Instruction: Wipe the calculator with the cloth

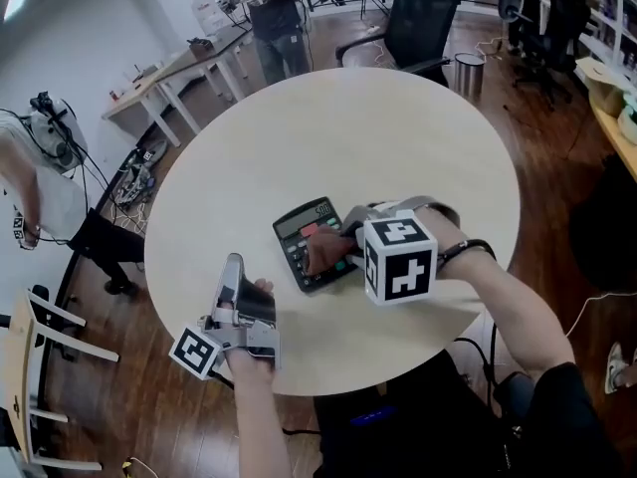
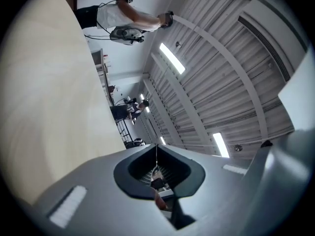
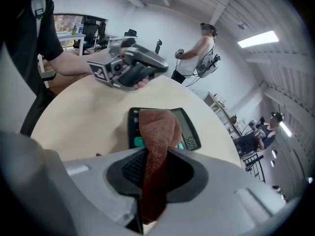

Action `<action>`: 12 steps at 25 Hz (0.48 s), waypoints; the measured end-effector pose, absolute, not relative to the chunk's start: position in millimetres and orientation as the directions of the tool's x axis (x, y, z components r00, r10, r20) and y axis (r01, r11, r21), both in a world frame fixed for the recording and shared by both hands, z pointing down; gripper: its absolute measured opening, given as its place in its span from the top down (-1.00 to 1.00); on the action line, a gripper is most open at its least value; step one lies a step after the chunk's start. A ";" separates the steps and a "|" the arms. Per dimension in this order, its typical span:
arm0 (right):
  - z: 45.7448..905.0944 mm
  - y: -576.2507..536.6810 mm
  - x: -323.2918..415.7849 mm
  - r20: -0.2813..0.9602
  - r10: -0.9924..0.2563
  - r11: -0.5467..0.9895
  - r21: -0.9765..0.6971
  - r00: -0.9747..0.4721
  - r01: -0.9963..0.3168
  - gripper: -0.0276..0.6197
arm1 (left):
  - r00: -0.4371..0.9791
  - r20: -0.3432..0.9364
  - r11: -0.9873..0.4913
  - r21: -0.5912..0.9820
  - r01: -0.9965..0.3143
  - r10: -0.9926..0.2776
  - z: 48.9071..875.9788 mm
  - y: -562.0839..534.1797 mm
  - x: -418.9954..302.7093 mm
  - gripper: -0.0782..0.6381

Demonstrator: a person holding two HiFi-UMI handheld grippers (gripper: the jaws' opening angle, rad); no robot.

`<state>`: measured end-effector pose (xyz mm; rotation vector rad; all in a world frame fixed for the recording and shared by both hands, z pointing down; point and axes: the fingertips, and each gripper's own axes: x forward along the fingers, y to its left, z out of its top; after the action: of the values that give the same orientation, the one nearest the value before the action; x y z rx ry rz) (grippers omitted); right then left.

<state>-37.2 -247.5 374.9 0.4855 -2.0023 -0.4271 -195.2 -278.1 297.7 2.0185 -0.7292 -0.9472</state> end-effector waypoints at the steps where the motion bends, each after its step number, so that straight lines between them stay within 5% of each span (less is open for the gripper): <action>1: 377.7 -236.0 -38.4 0.755 -0.495 0.863 0.487 -0.431 -0.138 0.72 | 0.584 -0.350 -0.535 0.827 -0.176 -0.733 299.0 -280.2 -190.7 0.80; 7: 389.2 -175.4 -40.8 0.803 -0.391 0.899 0.437 -0.449 -0.002 0.72 | 0.739 -0.183 -0.588 0.736 -0.334 -0.649 300.6 -291.7 -158.6 0.71; 12: 361.9 -186.8 -24.0 0.679 -0.445 0.892 0.395 -0.584 -0.221 0.72 | 0.779 0.052 -0.644 0.530 -0.552 -0.625 315.9 -310.8 -146.3 0.36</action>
<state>-24.0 -186.8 361.9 0.4753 -2.2099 -0.3399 -146.3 -310.8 315.9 2.4382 -0.8774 -0.1831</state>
